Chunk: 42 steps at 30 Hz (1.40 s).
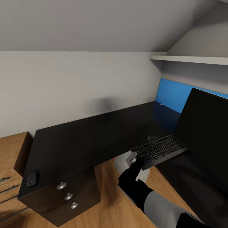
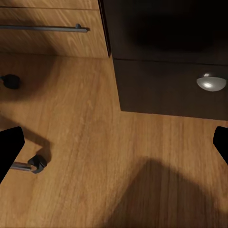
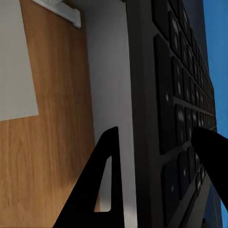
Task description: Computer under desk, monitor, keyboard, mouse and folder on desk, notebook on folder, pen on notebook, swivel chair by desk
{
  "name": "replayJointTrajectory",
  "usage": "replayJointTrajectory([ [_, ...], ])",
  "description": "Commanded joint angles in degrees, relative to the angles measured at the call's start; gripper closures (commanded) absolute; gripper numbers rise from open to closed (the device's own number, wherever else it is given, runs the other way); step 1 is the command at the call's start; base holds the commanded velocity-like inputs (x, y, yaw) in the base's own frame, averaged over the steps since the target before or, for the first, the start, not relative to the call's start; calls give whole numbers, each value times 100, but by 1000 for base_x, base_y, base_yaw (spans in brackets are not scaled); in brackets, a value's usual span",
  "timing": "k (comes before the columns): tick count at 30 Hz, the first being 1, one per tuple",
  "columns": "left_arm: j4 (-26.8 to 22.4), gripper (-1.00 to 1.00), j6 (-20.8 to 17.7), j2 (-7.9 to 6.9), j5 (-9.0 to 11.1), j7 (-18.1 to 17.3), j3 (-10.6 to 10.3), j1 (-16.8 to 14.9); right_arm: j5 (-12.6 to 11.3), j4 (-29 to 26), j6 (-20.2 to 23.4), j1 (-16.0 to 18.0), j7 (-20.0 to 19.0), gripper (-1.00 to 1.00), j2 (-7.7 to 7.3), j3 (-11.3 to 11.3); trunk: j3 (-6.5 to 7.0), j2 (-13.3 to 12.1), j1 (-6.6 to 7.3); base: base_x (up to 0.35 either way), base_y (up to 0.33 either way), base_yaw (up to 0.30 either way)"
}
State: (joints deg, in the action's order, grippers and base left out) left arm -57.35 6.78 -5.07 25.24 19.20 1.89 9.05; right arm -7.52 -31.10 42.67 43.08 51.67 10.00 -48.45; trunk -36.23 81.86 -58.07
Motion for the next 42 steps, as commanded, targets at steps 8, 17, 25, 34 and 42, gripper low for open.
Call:
replayJointTrajectory([
  [8, -10, -100, 25, -3, 60, 13, -29, 1, -57, -2, 3, 10, 44, 100, 0, -67, -4, 3, 0, 0, 0, 0],
  [17, -12, -100, 25, -3, 60, 13, -48, 1, -57, -2, -136, 11, 44, 100, 0, -68, -4, 3, 0, 0, 0, 0],
  [25, -13, -100, 25, -3, 59, 13, -48, 3, -57, -2, -145, 10, 44, 100, 0, -67, -4, 3, 0, 0, 0, 0],
  [34, -6, -100, 25, -1, 60, 22, -48, 1, -57, -2, -145, 8, 44, 100, 0, -69, -4, 3, 0, 0, 0, 0],
  [42, -5, -100, 32, -1, 56, 22, -48, 3, 21, -2, -147, 14, 44, 100, 0, -69, -4, 3, 0, 0, 3, 0],
])
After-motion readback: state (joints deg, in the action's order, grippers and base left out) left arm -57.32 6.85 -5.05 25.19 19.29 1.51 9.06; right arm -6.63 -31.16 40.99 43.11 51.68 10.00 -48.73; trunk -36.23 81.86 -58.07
